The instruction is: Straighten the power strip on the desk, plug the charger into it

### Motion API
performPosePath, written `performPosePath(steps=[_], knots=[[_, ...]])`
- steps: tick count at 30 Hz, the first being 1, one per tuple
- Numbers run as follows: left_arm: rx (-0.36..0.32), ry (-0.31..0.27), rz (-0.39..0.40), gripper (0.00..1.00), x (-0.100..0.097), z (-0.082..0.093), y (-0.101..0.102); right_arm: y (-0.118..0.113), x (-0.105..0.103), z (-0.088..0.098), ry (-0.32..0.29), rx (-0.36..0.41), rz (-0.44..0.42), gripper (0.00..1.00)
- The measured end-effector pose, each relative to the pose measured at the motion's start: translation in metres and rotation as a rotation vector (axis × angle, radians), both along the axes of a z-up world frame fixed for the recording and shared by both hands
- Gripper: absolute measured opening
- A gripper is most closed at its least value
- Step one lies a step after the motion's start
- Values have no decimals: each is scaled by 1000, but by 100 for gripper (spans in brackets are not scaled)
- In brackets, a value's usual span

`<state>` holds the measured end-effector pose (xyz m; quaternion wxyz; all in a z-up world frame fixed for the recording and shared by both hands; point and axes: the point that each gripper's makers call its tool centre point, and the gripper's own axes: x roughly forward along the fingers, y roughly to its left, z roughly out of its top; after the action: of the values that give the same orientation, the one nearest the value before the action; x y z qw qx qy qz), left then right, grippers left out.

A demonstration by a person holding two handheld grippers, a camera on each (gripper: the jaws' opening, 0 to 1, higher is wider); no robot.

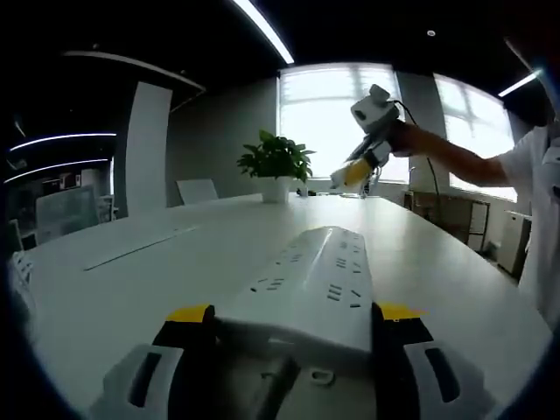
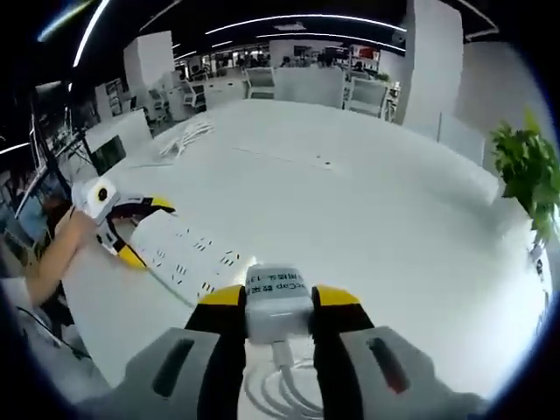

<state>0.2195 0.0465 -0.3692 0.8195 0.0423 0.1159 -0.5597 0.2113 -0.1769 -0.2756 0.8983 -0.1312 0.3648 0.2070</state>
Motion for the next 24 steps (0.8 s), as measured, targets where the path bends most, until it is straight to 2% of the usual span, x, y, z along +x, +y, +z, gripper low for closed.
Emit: performPosePath(steps=[2, 6, 10, 24], knots=[[0, 0, 0, 74, 0, 0, 0, 0, -4, 5, 0, -13, 5, 27], [0, 0, 1, 74, -1, 0, -1, 0, -14, 11, 37, -6, 14, 27], [0, 0, 1, 74, -1, 0, -1, -5, -17, 16, 40, -54, 14, 27], [1, 0, 3, 74, 0, -1, -1, 6, -30, 31, 140, -22, 5, 27]])
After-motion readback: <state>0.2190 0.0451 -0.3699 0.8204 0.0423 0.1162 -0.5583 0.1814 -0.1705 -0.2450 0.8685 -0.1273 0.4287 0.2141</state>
